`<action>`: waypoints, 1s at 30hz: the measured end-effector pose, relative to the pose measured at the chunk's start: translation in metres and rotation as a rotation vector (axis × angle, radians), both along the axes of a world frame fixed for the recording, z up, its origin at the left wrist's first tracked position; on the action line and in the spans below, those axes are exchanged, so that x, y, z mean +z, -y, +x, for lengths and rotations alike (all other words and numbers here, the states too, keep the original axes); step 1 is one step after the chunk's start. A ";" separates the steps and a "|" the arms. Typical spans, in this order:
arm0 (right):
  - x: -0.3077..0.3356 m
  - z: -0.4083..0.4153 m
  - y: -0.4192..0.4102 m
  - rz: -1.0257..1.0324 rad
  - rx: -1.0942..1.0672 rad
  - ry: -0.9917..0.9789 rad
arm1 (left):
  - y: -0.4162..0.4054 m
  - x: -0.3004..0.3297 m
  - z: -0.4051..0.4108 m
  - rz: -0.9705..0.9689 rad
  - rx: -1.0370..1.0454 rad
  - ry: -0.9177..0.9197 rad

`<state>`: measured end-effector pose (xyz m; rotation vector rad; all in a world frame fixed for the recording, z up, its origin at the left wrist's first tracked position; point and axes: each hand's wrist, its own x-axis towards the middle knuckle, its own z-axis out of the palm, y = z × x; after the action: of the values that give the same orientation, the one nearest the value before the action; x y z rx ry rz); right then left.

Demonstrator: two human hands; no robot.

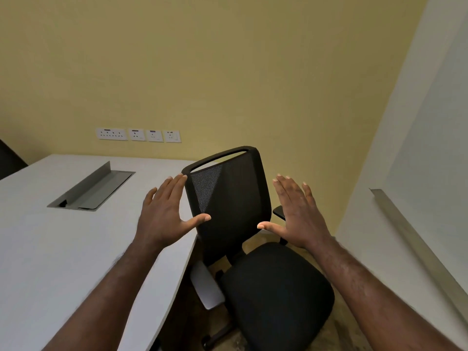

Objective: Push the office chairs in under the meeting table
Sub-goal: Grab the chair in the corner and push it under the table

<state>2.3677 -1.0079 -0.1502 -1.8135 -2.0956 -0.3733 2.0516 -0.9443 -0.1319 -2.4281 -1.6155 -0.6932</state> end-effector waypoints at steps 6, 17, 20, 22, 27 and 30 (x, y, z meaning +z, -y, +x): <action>-0.009 0.002 -0.052 -0.024 0.011 -0.002 | -0.048 -0.006 -0.005 -0.016 0.011 -0.044; -0.031 0.024 -0.145 -0.051 0.071 -0.038 | -0.113 -0.019 0.006 -0.054 0.089 -0.100; -0.036 0.024 -0.166 -0.054 0.090 -0.040 | -0.127 -0.020 0.004 -0.060 0.112 -0.097; -0.039 0.022 -0.180 -0.051 0.095 -0.051 | -0.139 -0.021 0.001 -0.069 0.129 -0.099; -0.045 0.011 -0.218 -0.055 0.088 -0.079 | -0.187 -0.023 -0.007 -0.086 0.121 -0.129; -0.052 -0.001 -0.243 -0.074 0.075 -0.092 | -0.228 -0.025 -0.009 -0.083 0.080 -0.144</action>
<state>2.3664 -0.7650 -0.2025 -1.7514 -2.1325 -0.1921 2.0429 -0.7166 -0.1568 -2.3921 -1.7036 -0.4369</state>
